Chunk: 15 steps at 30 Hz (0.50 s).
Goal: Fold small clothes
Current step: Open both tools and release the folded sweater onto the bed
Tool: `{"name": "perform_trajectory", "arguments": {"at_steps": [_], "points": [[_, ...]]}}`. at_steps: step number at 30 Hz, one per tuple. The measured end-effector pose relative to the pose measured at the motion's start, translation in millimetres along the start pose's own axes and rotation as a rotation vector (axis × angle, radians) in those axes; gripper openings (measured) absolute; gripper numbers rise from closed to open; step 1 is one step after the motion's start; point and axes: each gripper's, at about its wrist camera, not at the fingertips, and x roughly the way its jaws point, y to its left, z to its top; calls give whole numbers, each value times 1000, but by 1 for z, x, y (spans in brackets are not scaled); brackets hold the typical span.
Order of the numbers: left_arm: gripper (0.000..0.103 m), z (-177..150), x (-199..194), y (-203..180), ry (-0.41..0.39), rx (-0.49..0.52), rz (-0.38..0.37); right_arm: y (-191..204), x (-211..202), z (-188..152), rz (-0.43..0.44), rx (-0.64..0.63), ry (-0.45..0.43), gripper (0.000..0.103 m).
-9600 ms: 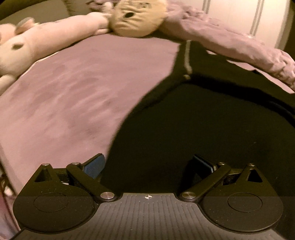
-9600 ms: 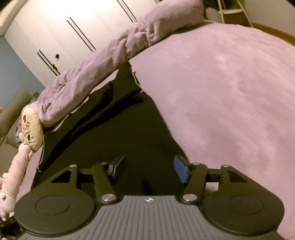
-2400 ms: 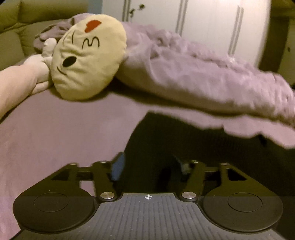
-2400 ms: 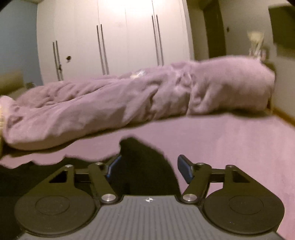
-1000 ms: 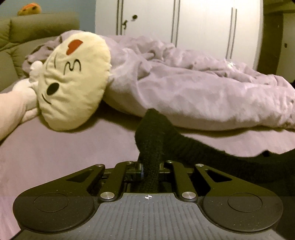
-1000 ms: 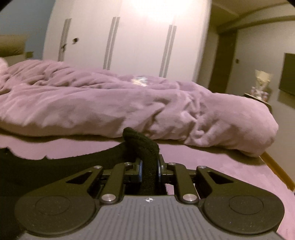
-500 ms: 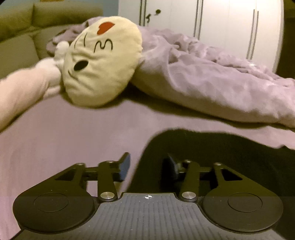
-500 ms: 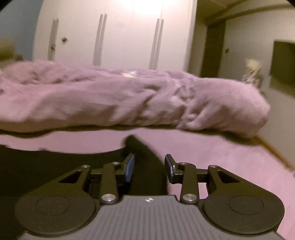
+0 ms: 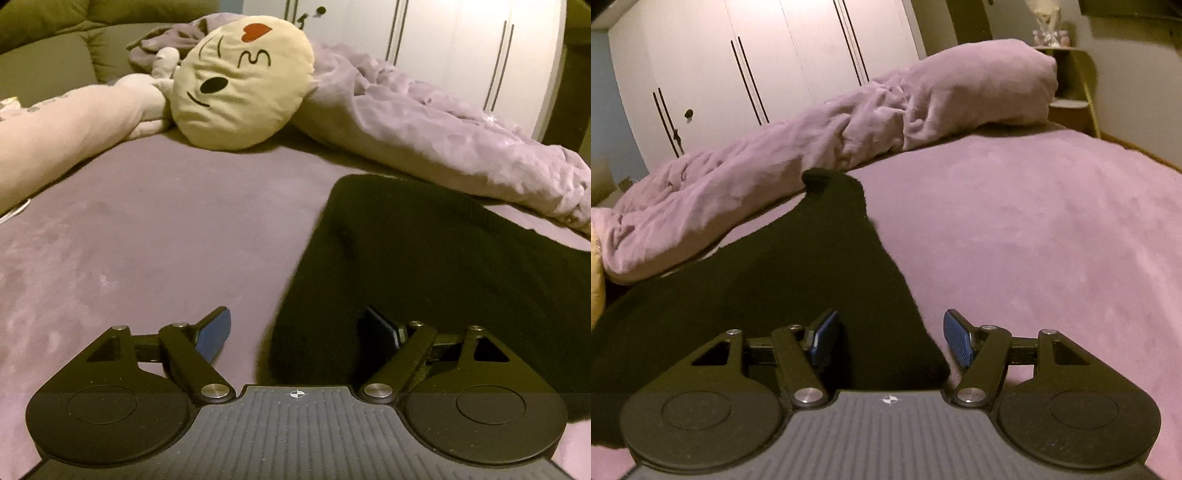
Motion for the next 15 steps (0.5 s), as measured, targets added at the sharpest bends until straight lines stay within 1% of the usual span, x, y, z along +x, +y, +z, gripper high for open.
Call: {"name": "perform_trajectory", "arguments": {"at_steps": [4,6,7,9,10,12,14,15], "points": [[85,-3,-8,-5,-14,-75,-53,19,-8,5,61,-26,-41,64],[86,-3,-8,-18,-21,-70,-59,37,-12,5,46,-73,-73,64],[87,-3,-8,-27,-32,-48,-42,52,-11,6,36,-129,-90,64],[88,2,-7,-45,-61,-9,-25,75,-6,9,73,-192,-109,64],[89,5,-8,-53,-77,2,-7,90,-3,10,85,-223,-104,63],[89,10,-11,-66,-119,10,43,118,7,9,82,-293,-105,61],[95,15,-12,-77,-154,36,60,142,20,5,147,-324,-85,57],[95,16,-12,-81,-161,48,64,152,25,4,190,-319,-69,56]]}}
